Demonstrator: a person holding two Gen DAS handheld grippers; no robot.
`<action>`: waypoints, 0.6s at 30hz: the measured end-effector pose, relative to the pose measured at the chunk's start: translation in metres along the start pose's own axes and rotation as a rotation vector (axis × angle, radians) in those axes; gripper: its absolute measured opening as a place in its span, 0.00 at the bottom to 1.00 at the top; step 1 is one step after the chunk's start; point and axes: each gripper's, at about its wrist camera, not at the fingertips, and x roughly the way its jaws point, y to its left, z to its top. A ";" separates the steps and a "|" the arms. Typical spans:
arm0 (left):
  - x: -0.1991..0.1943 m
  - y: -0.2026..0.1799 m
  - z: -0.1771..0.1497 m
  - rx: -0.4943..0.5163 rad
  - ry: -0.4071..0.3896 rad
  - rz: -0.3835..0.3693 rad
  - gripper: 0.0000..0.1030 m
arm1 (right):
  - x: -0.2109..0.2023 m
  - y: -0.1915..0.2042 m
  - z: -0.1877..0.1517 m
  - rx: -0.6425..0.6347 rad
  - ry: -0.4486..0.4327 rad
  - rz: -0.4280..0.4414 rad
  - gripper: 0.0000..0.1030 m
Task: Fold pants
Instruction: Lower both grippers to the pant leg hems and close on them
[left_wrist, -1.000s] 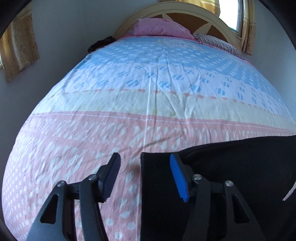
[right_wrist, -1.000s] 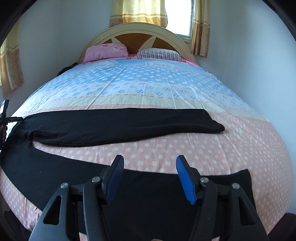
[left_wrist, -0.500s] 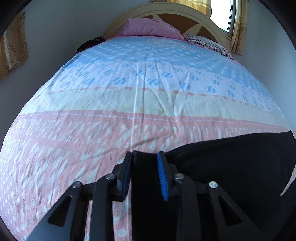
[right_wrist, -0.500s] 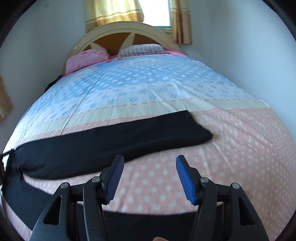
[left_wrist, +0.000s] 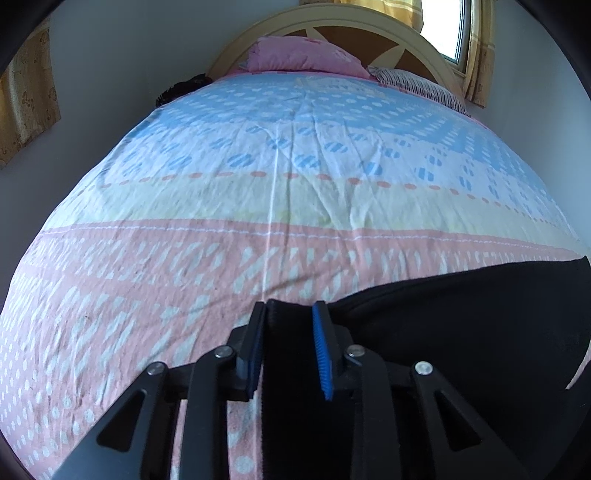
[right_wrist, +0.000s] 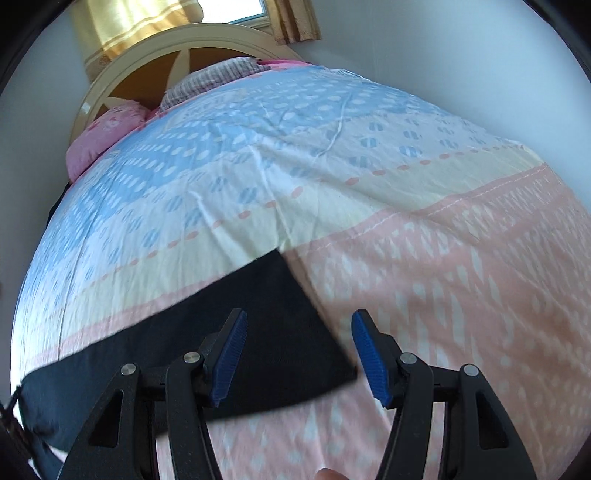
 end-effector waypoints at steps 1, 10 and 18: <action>0.000 -0.001 0.000 0.002 -0.003 0.005 0.26 | 0.008 0.000 0.006 0.006 0.004 0.009 0.59; 0.003 -0.005 0.001 0.028 0.004 0.048 0.29 | 0.052 0.012 0.028 -0.008 0.061 0.086 0.59; 0.005 -0.007 0.003 0.040 0.014 0.052 0.29 | 0.064 0.021 0.034 -0.055 0.092 0.117 0.21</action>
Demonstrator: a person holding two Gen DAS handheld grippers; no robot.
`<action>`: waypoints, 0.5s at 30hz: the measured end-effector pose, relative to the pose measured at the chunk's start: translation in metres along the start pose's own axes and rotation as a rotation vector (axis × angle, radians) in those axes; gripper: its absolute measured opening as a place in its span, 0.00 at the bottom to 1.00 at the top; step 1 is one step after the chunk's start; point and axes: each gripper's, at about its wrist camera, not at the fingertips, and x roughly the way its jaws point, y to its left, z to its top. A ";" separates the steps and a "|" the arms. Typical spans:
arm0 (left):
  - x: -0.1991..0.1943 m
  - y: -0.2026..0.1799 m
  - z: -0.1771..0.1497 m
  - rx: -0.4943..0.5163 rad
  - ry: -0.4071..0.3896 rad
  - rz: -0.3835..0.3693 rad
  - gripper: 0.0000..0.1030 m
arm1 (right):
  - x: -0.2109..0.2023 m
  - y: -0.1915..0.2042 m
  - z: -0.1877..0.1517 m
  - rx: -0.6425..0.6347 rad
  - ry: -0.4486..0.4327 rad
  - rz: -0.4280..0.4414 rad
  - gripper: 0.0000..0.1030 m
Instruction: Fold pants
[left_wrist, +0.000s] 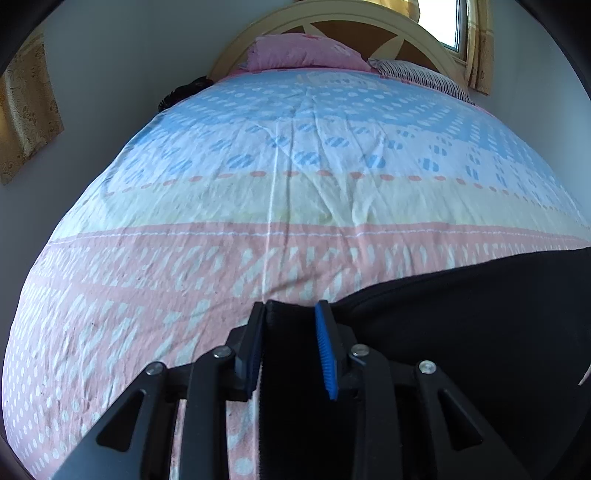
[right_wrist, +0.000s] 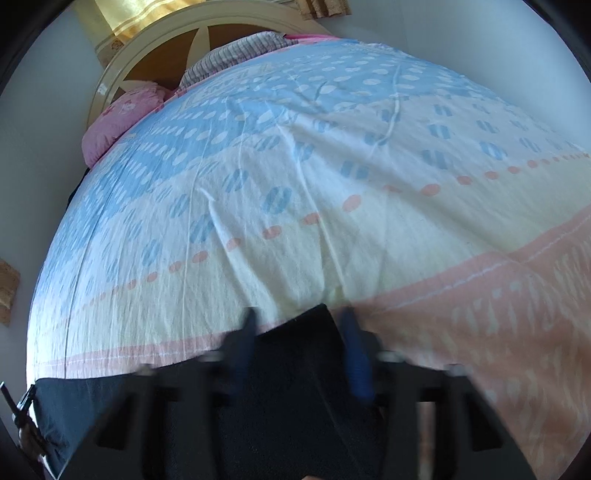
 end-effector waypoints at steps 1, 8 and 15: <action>0.000 0.000 0.000 -0.001 0.001 -0.004 0.29 | -0.001 -0.001 -0.001 0.006 0.001 0.012 0.16; -0.011 -0.003 0.001 0.023 -0.038 -0.040 0.13 | -0.043 0.003 -0.016 -0.021 -0.080 0.064 0.09; -0.049 0.013 0.002 -0.066 -0.158 -0.113 0.12 | -0.107 -0.009 -0.043 -0.034 -0.182 0.121 0.08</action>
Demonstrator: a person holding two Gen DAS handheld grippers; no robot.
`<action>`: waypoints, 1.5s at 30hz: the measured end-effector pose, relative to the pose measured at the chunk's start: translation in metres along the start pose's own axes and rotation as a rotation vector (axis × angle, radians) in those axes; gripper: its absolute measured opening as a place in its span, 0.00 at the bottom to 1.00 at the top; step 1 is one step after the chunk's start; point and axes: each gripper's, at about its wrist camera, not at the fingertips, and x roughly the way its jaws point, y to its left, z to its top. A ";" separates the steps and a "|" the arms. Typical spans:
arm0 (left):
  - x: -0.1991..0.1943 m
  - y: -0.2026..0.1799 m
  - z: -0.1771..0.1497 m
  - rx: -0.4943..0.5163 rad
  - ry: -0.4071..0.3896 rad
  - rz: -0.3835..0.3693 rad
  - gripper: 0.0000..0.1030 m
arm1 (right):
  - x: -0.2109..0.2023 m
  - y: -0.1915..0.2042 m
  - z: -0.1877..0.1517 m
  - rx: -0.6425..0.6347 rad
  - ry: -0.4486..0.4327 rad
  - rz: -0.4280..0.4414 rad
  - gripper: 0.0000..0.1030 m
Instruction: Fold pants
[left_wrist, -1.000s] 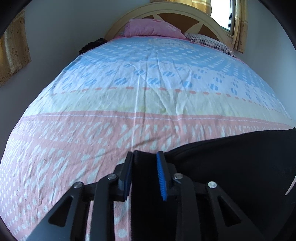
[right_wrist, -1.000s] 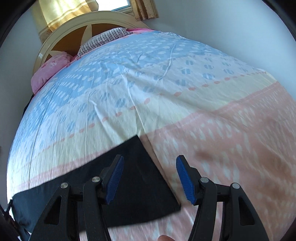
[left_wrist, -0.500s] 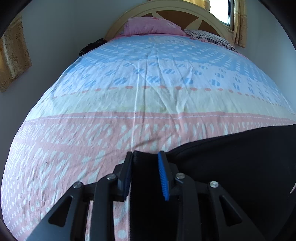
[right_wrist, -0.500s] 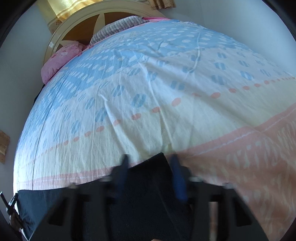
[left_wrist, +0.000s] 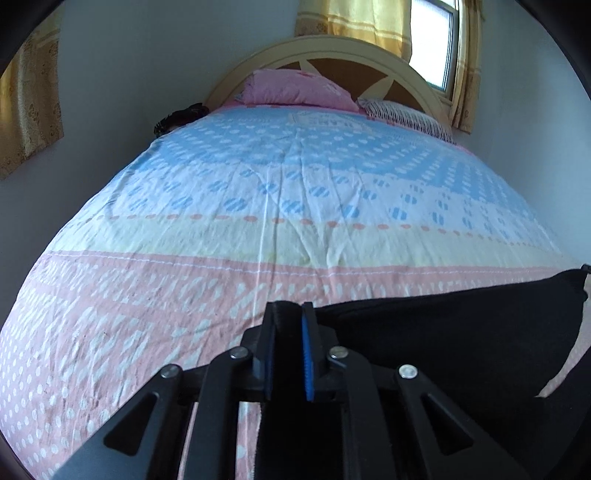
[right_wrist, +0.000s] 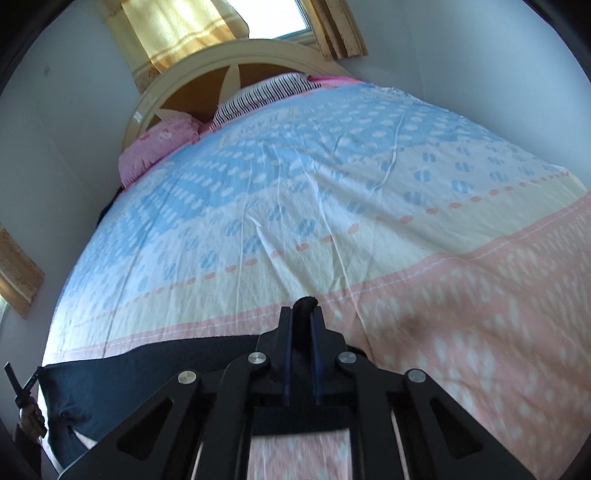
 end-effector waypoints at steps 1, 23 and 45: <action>-0.006 0.002 0.000 -0.011 -0.013 -0.016 0.12 | -0.012 -0.002 -0.006 0.000 -0.010 0.008 0.07; -0.105 0.022 -0.082 -0.038 -0.127 -0.248 0.12 | -0.132 -0.058 -0.139 0.051 0.010 -0.047 0.07; -0.108 -0.011 -0.135 0.482 -0.068 0.026 0.21 | -0.109 0.218 -0.221 -0.701 0.115 0.064 0.46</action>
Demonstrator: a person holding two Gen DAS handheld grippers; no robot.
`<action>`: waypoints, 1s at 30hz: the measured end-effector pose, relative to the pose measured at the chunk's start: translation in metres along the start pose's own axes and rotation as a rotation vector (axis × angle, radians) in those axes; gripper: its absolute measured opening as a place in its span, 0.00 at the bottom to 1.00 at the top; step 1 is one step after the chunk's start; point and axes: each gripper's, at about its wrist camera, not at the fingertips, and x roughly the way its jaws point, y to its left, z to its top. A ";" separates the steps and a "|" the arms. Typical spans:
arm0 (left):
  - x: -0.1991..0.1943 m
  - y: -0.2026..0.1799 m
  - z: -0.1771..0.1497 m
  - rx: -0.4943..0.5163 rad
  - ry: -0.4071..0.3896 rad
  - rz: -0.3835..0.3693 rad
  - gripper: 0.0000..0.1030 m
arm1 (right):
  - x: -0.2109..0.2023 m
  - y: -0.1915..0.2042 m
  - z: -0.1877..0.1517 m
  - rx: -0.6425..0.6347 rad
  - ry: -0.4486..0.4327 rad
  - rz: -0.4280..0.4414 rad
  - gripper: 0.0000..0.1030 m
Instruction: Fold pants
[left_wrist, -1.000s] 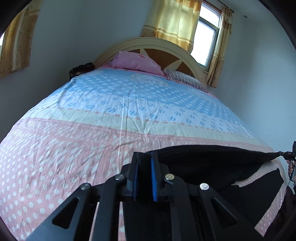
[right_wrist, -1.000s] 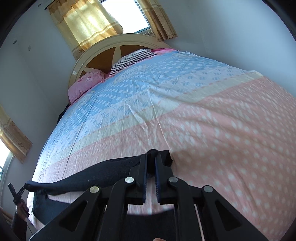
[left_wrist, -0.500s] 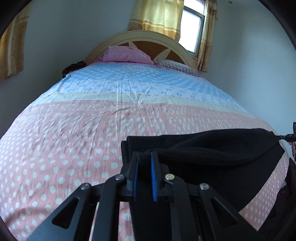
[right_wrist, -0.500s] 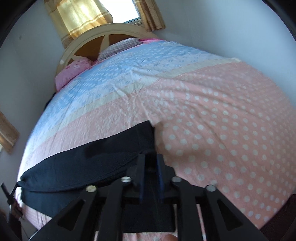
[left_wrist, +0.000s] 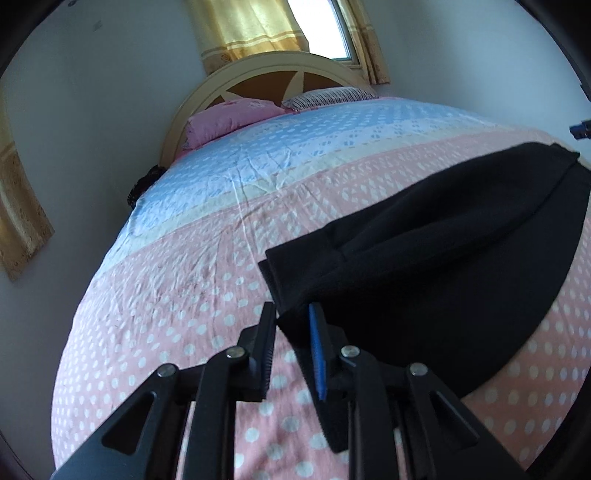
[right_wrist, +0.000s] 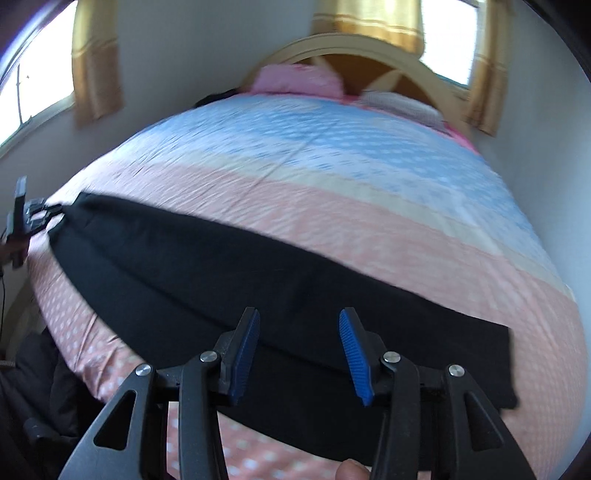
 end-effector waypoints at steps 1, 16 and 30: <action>-0.002 -0.003 -0.003 0.028 0.004 0.014 0.21 | 0.010 0.015 0.002 -0.039 0.018 0.018 0.46; -0.012 -0.022 0.007 0.232 -0.038 0.090 0.26 | 0.077 0.112 0.009 -0.448 0.125 -0.016 0.46; -0.028 -0.029 0.016 0.369 -0.047 0.087 0.10 | 0.040 0.109 0.015 -0.368 0.052 0.032 0.03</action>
